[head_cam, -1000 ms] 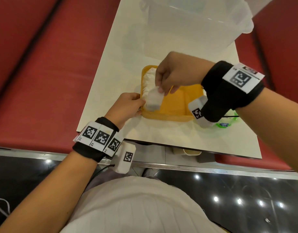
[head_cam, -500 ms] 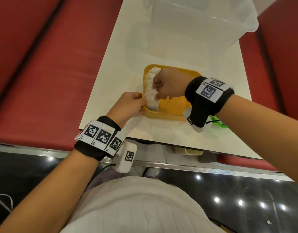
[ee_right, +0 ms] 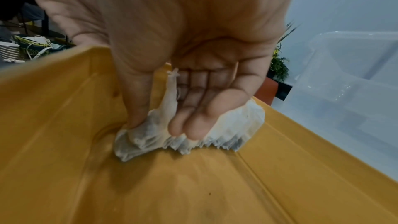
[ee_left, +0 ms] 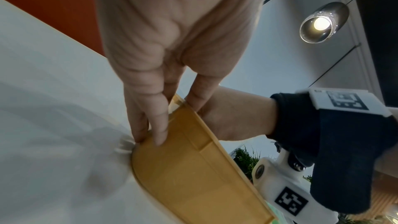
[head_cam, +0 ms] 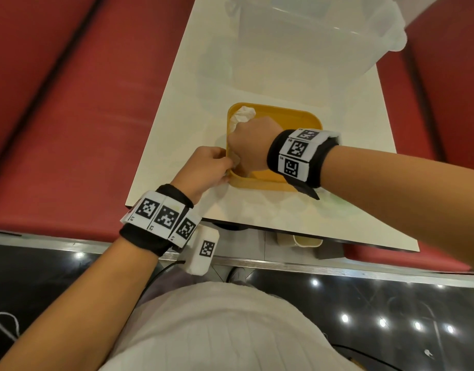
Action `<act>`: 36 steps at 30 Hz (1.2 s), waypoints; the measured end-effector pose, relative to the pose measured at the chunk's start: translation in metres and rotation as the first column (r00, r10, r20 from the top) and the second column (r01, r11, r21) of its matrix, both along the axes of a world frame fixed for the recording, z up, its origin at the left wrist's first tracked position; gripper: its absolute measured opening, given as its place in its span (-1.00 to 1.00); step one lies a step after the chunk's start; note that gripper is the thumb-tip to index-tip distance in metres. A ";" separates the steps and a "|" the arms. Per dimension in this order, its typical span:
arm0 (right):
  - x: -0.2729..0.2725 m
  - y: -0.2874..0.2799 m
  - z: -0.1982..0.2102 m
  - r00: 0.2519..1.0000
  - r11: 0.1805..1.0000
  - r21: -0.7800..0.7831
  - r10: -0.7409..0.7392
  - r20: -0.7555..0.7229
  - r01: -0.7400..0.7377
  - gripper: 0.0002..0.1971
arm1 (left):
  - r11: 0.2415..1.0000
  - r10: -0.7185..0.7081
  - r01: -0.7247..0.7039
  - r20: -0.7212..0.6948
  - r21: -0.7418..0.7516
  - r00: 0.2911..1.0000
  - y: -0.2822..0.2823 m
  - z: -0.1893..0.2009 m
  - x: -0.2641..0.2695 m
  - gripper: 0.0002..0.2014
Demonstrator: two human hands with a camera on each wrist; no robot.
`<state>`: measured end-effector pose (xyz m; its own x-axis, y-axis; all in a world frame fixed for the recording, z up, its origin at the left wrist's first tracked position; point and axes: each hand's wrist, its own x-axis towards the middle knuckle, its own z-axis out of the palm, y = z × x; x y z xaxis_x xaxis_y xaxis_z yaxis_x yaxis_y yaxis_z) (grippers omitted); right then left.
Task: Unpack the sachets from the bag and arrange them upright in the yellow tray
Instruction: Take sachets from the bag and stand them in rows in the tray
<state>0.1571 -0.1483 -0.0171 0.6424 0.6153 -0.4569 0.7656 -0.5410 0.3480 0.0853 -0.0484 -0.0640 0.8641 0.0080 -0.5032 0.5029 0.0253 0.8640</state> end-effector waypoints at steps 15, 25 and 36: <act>0.027 -0.025 0.000 0.885 0.880 0.259 -0.294 -0.360 0.398 -0.72 | 1.000 -0.018 0.018 0.007 -0.002 1.000 0.000 0.004 -0.005 -0.86; 0.029 -0.039 0.002 0.701 0.657 0.336 -0.428 -0.571 0.675 -0.90 | 1.000 -0.013 0.013 0.013 -0.002 1.000 -0.001 0.003 -0.006 -0.85; 0.030 -0.035 -0.002 0.716 0.699 0.308 -0.414 -0.562 0.645 -0.76 | 1.000 -0.022 0.022 0.011 0.003 1.000 -0.001 0.002 -0.005 -0.86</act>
<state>0.1869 -0.1830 -0.0191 0.7359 0.4310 -0.5222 0.2920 -0.8979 -0.3295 0.0803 -0.0490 -0.0624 0.8694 -0.0097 -0.4940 0.4941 0.0112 0.8693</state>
